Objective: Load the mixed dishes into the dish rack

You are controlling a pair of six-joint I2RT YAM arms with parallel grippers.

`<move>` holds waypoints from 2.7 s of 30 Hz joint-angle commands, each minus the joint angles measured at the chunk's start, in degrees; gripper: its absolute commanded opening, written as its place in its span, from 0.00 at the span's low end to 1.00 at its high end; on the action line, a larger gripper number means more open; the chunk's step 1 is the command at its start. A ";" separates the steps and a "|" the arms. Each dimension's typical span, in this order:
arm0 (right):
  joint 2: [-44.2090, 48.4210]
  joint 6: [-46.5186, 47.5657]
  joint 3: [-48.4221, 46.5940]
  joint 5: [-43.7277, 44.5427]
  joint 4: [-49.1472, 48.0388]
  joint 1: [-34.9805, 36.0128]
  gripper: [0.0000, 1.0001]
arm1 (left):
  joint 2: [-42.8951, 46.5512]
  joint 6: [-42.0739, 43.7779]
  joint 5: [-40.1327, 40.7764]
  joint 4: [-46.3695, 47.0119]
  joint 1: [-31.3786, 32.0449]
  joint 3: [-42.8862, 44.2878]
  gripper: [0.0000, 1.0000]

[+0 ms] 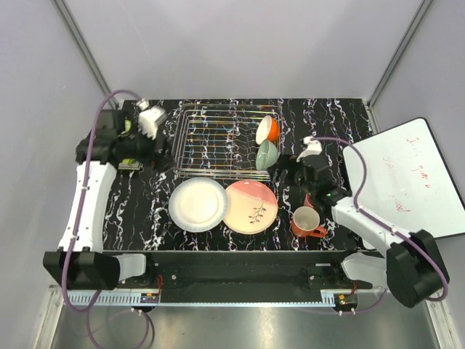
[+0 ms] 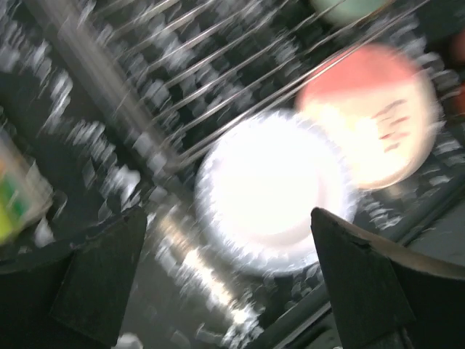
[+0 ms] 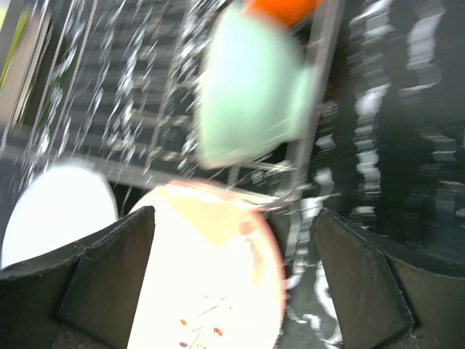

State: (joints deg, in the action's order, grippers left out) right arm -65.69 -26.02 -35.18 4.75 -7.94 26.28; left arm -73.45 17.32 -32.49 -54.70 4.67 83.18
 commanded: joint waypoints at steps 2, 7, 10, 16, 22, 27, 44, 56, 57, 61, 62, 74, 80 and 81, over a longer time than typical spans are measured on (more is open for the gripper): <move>-7.77 3.43 -5.15 -11.51 -5.15 4.56 0.98 | 2.08 21.17 6.29 -10.70 -11.77 -13.20 0.99; -17.34 7.81 -12.09 -17.58 -1.64 8.16 0.93 | -3.44 22.93 3.93 -9.81 -16.97 -16.29 0.98; -21.13 8.97 -14.82 -18.37 -0.49 11.07 0.92 | -5.64 23.90 2.70 -9.81 -17.06 -16.91 0.99; -25.18 11.42 -17.55 -20.13 0.65 15.37 0.91 | -7.32 26.45 1.73 -7.62 -16.97 -20.94 0.99; -30.97 12.05 -19.58 -21.54 1.00 16.78 0.91 | -10.22 28.56 4.27 -4.45 -16.36 -23.94 0.99; -35.81 12.05 -21.86 -21.63 0.21 17.57 0.90 | -10.92 28.65 5.07 -1.92 -14.43 -25.17 0.99; -40.31 12.22 -21.69 -20.49 -1.11 22.05 0.80 | -16.11 25.92 8.85 7.14 -6.78 -29.65 0.99; -39.60 13.10 -21.07 -18.99 -2.07 24.25 0.69 | -17.08 22.67 10.08 11.19 0.25 -31.94 0.99; -39.69 13.10 -21.07 -18.99 -2.51 24.34 0.68 | -17.08 22.67 10.25 11.28 0.43 -32.02 0.99; -39.78 13.45 -21.16 -19.25 -3.04 24.43 0.52 | -17.08 22.58 10.78 11.19 0.69 -32.02 0.99; -39.86 13.54 -21.33 -19.34 -3.04 24.52 0.48 | -16.90 22.49 10.96 11.28 0.69 -32.11 0.99; -37.68 14.24 -21.25 -20.22 -3.04 24.60 0.05 | -17.95 21.97 11.92 12.51 1.66 -31.68 0.99; -33.72 14.77 -20.63 -21.63 -2.95 24.60 0.00 | -18.31 20.56 12.71 12.42 5.00 -30.36 0.99; -33.28 14.86 -20.46 -21.98 -2.95 24.61 0.00 | -17.96 20.56 12.89 12.51 5.00 -30.44 0.99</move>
State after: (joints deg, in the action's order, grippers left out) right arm -104.25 -14.79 -56.27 -12.14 -9.67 48.90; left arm -90.24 40.23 -18.22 -51.13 7.40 51.72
